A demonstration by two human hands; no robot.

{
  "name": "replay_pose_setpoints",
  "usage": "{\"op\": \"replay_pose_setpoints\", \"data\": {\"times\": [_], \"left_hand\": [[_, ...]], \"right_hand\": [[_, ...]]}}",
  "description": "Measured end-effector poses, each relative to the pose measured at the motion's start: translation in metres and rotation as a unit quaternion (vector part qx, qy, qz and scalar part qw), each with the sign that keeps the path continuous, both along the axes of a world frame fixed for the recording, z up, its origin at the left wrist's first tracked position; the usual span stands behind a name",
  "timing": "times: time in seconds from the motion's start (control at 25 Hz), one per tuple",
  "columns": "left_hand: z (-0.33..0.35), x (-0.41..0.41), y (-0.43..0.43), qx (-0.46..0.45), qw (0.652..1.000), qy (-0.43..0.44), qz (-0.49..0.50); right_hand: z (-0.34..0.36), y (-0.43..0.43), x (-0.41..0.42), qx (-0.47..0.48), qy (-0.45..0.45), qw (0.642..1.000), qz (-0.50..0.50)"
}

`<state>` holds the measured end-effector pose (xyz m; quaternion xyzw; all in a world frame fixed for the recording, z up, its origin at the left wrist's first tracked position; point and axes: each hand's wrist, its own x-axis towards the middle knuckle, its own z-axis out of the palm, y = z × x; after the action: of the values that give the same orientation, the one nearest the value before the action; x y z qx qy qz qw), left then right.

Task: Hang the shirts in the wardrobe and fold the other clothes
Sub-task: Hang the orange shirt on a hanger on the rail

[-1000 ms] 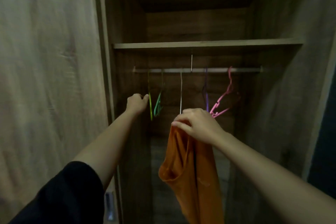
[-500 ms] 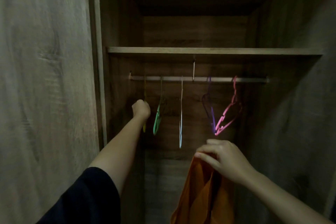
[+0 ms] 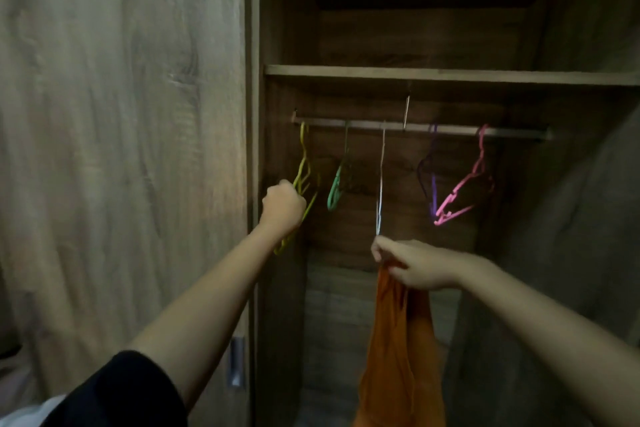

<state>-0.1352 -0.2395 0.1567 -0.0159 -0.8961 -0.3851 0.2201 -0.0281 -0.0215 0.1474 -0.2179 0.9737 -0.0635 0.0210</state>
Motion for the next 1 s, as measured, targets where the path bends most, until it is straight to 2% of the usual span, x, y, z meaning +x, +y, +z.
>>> {"op": "replay_pose_setpoints", "data": {"times": [0.12, 0.28, 0.44, 0.52, 0.72, 0.8, 1.0], "left_hand": [[-0.029, 0.055, -0.028, 0.001, 0.999, 0.038, 0.018], [-0.056, 0.125, -0.066, 0.006, 0.997, 0.073, -0.009], [-0.055, 0.178, -0.1, -0.08, 0.987, 0.138, -0.014], [-0.054, 0.193, -0.122, -0.094, 0.986, 0.139, -0.011], [-0.056, 0.215, -0.157, 0.039, 0.984, 0.035, -0.17], [-0.057, 0.214, -0.149, 0.035, 0.982, 0.02, -0.186], [-0.068, 0.188, -0.111, 0.004, 0.966, 0.051, -0.252]], "right_hand": [[0.006, -0.013, 0.003, 0.173, -0.002, 0.984, 0.039], [0.005, -0.017, -0.005, 0.218, 0.082, 0.972, 0.029], [0.003, -0.005, -0.01, 0.186, 0.071, 0.98, -0.022], [-0.001, 0.004, -0.008, 0.153, 0.053, 0.985, -0.051], [-0.003, 0.011, -0.001, 0.053, 0.052, 0.995, -0.068], [0.002, 0.007, 0.004, 0.016, 0.039, 0.998, -0.056], [0.019, -0.031, 0.026, -0.064, -0.005, 0.997, 0.034]]}}
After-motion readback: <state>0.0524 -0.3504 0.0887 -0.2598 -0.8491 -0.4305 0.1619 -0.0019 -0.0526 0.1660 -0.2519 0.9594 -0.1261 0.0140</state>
